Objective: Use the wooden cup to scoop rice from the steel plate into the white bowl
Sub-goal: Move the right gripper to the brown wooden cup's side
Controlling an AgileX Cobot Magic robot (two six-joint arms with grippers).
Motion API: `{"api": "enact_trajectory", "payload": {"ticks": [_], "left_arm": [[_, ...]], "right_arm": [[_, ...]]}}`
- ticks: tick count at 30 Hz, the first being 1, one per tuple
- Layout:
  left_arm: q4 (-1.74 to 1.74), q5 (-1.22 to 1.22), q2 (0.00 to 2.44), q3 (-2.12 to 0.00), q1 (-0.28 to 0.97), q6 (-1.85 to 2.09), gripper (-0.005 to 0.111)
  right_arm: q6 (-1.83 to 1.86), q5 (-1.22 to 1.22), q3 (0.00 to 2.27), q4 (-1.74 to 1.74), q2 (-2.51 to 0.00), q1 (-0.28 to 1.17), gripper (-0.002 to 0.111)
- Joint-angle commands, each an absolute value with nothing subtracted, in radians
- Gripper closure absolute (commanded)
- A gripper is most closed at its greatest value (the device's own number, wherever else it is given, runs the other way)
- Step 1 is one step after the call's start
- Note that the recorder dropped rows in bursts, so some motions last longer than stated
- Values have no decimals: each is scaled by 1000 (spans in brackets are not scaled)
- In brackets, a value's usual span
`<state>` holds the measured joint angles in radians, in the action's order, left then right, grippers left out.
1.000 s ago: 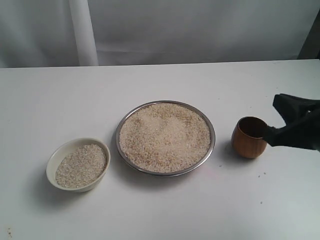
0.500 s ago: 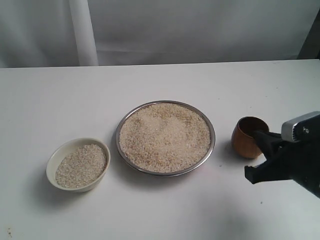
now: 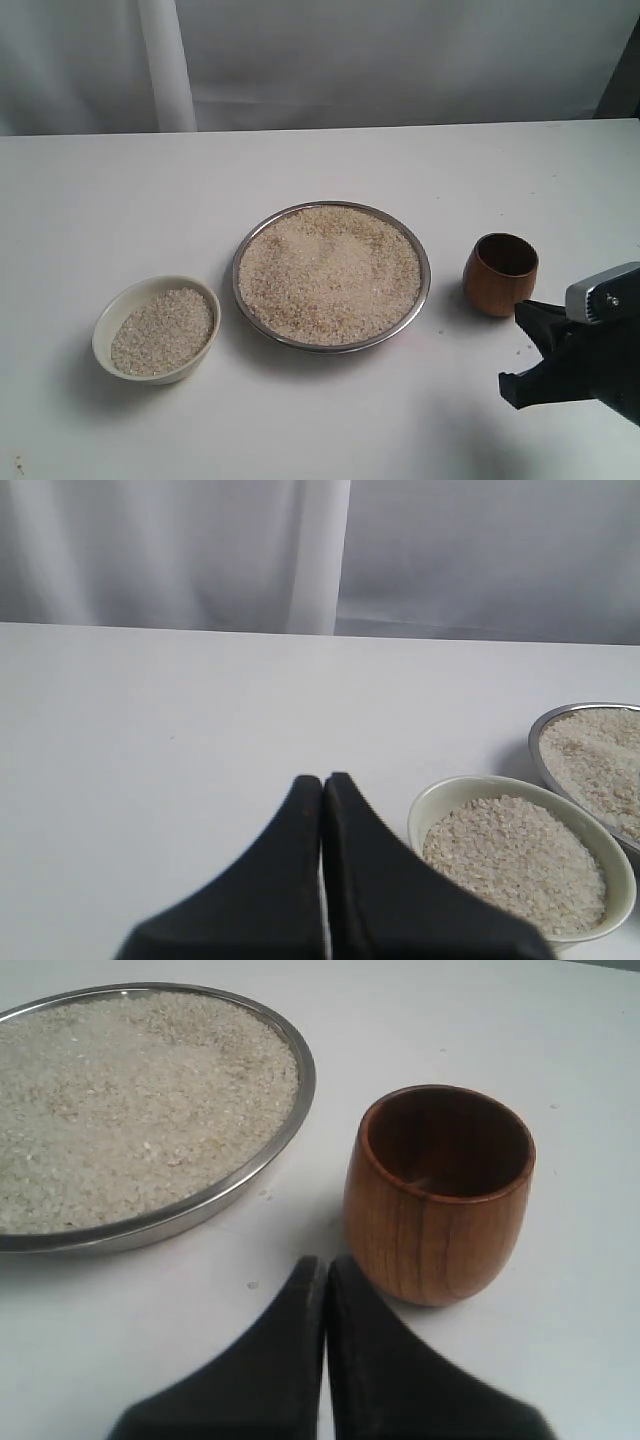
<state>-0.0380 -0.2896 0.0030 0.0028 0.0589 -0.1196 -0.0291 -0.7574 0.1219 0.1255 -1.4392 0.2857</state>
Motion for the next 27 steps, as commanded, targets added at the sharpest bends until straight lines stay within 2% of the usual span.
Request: {"api": "enact_trajectory", "payload": {"ticks": [1,5,8,12,13,15,17,21,27], "left_arm": [[-33,-285,0,0,63,-122,107],[-33,-285,0,0,63,-122,107],[-33,-285,0,0,63,-122,107],[-33,-285,0,0,63,-122,107],[-33,-285,0,0,63,-122,107],[-33,-285,0,0,63,-122,107],[-33,-285,0,0,63,-122,107],[-33,-285,0,0,63,-122,107],[-33,-285,0,0,63,-122,107]], "right_arm": [[-25,-746,114,121,-1439,280,108],[-25,-712,114,121,-1439,280,103],[-25,-694,114,121,-1439,280,87],[-25,-693,114,121,-1439,280,50],[-25,-702,114,113,-1439,280,32],[-29,-750,114,111,-1439,280,16],[-29,-817,114,111,-1439,280,11],[-108,-883,114,94,-1439,280,11],[16,-971,120,-11,-1462,280,11]]}}
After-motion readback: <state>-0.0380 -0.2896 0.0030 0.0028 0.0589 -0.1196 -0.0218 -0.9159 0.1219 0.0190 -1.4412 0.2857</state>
